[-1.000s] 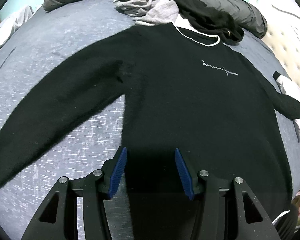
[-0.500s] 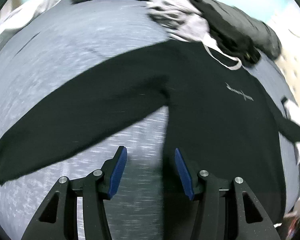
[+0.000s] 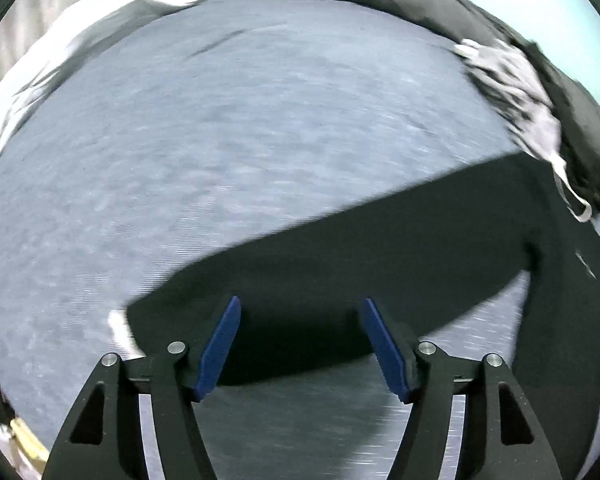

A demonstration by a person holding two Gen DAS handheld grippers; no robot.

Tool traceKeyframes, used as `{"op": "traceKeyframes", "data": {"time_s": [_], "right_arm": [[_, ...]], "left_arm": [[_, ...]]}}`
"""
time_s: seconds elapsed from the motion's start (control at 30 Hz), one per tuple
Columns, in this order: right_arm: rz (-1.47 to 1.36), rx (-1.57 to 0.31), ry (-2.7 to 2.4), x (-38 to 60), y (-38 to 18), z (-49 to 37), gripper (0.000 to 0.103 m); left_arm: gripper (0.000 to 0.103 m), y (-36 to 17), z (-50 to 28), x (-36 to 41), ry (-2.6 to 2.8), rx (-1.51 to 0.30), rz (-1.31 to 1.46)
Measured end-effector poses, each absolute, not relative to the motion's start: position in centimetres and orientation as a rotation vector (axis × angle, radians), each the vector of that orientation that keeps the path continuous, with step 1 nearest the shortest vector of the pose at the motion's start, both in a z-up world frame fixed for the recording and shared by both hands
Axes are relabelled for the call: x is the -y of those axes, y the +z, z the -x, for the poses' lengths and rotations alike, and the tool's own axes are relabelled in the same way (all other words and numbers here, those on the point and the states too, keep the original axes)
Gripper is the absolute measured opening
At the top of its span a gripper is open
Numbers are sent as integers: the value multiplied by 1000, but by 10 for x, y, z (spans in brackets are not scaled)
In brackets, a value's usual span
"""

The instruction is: Fold clothes

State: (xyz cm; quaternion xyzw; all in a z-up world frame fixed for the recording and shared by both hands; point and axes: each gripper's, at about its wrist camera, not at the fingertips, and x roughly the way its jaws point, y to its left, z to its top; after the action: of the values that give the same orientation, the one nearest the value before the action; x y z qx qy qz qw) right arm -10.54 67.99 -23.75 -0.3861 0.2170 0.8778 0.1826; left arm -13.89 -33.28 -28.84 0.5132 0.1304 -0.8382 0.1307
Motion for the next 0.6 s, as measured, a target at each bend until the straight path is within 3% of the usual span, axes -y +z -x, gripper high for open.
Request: {"op": "traceKeyframes", "data": {"time_s": [0.5, 0.6], "right_arm": [[1134, -566, 2529, -628, -217, 110, 1], [1133, -554, 2532, -621, -211, 111, 1]], "left_arm": [[70, -310, 115, 415, -2371, -472, -1438], [63, -317, 115, 413, -2390, -468, -1455]]}}
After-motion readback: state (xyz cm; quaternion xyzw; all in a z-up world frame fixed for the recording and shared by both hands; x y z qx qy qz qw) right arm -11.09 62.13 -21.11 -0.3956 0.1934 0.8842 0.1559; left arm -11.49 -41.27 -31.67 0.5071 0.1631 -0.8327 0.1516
